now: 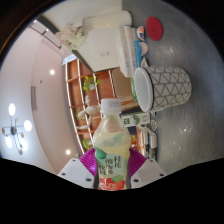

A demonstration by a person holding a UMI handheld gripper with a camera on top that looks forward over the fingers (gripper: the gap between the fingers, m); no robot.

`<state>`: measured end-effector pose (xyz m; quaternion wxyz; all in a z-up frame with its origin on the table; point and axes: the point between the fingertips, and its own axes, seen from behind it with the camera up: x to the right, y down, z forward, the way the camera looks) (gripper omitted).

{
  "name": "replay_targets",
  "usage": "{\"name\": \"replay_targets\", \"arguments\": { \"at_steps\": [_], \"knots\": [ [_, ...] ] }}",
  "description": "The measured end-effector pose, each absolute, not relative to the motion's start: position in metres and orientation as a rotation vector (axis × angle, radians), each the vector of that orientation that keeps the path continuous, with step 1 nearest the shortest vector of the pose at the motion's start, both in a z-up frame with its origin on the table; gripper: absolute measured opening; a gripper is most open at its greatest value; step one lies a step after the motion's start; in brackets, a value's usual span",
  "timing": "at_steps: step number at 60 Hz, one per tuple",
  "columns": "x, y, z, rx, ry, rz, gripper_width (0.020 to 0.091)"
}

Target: Pour water

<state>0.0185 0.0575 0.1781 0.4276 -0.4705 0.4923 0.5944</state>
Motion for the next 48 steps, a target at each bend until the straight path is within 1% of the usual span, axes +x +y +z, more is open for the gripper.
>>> {"name": "replay_targets", "arguments": {
  "at_steps": [3, 9, 13, 19, 26, 31, 38, 45, 48],
  "knots": [
    [0.024, 0.057, 0.183, -1.109, 1.296, 1.548, 0.0363],
    [0.032, 0.063, 0.184, -0.994, 1.416, 1.651, 0.0363],
    [0.035, 0.070, 0.177, -0.948, 1.475, 1.693, 0.0363],
    [0.036, 0.070, 0.172, -0.926, 1.513, 1.718, 0.0361],
    [0.033, 0.068, 0.168, -0.958, 1.504, 1.706, 0.0363],
    [0.028, 0.065, 0.168, -1.007, 1.470, 1.680, 0.0363],
    [0.017, 0.058, 0.184, -1.138, 1.325, 1.581, 0.0361],
    [0.012, 0.059, 0.197, -1.387, 1.022, 1.305, 0.0371],
    [0.019, 0.058, 0.209, -1.465, 0.892, 1.156, 0.0381]
  ]
}}
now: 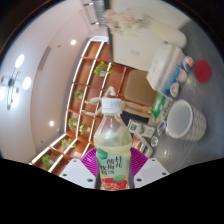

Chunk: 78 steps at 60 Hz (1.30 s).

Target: Pour water

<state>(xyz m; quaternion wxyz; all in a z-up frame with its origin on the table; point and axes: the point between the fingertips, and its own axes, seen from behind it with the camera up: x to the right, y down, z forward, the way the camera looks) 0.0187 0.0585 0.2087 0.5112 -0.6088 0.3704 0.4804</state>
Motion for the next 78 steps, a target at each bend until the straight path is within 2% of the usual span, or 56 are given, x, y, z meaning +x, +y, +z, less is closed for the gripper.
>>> {"name": "replay_targets", "arguments": {
  "at_steps": [13, 25, 26, 29, 33, 34, 35, 39, 40, 61, 73, 78],
  "knots": [
    [0.084, 0.066, 0.259, -1.568, 0.361, 0.520, 0.0380],
    [0.183, 0.072, 0.263, -1.570, 0.197, 0.002, 0.0381],
    [0.197, 0.078, 0.249, -1.557, 0.190, -0.021, 0.0381],
    [0.213, 0.073, 0.250, -1.567, 0.197, -0.062, 0.0380],
    [0.241, 0.072, 0.234, -1.591, 0.218, -0.112, 0.0379],
    [0.253, 0.078, 0.218, -1.592, 0.221, -0.127, 0.0378],
    [0.254, 0.070, 0.222, -1.606, 0.230, -0.139, 0.0379],
    [0.269, 0.062, 0.207, -1.640, 0.249, -0.175, 0.0380],
    [0.283, 0.075, 0.185, -1.641, 0.249, -0.180, 0.0379],
    [0.323, 0.079, 0.100, -1.799, 0.207, -0.275, 0.0381],
    [0.330, 0.069, 0.101, -1.732, 0.309, -0.200, 0.0397],
    [0.330, 0.069, 0.103, -1.728, 0.298, -0.195, 0.0447]
  ]
}}
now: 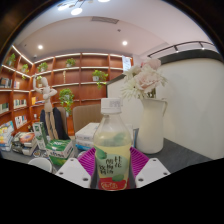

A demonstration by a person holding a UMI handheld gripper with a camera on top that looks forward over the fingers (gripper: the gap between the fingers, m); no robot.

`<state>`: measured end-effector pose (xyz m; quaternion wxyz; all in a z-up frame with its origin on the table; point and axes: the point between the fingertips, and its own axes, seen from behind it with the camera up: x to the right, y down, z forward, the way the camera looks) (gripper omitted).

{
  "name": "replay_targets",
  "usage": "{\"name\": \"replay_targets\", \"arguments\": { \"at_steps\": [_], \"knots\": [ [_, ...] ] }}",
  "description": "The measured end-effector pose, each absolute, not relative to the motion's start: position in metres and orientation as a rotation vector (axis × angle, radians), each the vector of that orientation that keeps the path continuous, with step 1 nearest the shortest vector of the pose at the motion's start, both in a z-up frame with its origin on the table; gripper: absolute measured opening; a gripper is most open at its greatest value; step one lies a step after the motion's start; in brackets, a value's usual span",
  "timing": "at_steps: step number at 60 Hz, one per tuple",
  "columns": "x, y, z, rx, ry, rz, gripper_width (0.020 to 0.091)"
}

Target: Pour water

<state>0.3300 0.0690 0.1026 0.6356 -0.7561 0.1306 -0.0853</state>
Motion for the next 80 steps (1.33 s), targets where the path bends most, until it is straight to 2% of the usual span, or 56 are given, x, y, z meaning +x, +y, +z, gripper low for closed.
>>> {"name": "replay_targets", "arguments": {
  "at_steps": [7, 12, 15, 25, 35, 50, 68, 80],
  "knots": [
    [0.331, 0.068, 0.103, -1.716, 0.327, -0.181, 0.0527],
    [0.322, 0.063, 0.104, -1.712, 0.330, -0.123, 0.0701],
    [0.313, 0.061, 0.105, -1.707, 0.324, -0.078, 0.0771],
    [0.299, 0.030, 0.108, -1.711, 0.308, -0.065, 0.0851],
    [0.266, -0.020, 0.106, -1.732, 0.250, -0.004, 0.0854],
    [0.244, -0.092, 0.124, -1.775, 0.154, -0.073, 0.0860],
    [0.207, -0.129, 0.131, -1.785, 0.074, -0.015, 0.0860],
    [0.195, -0.134, 0.125, -1.802, 0.046, -0.003, 0.0857]
  ]
}}
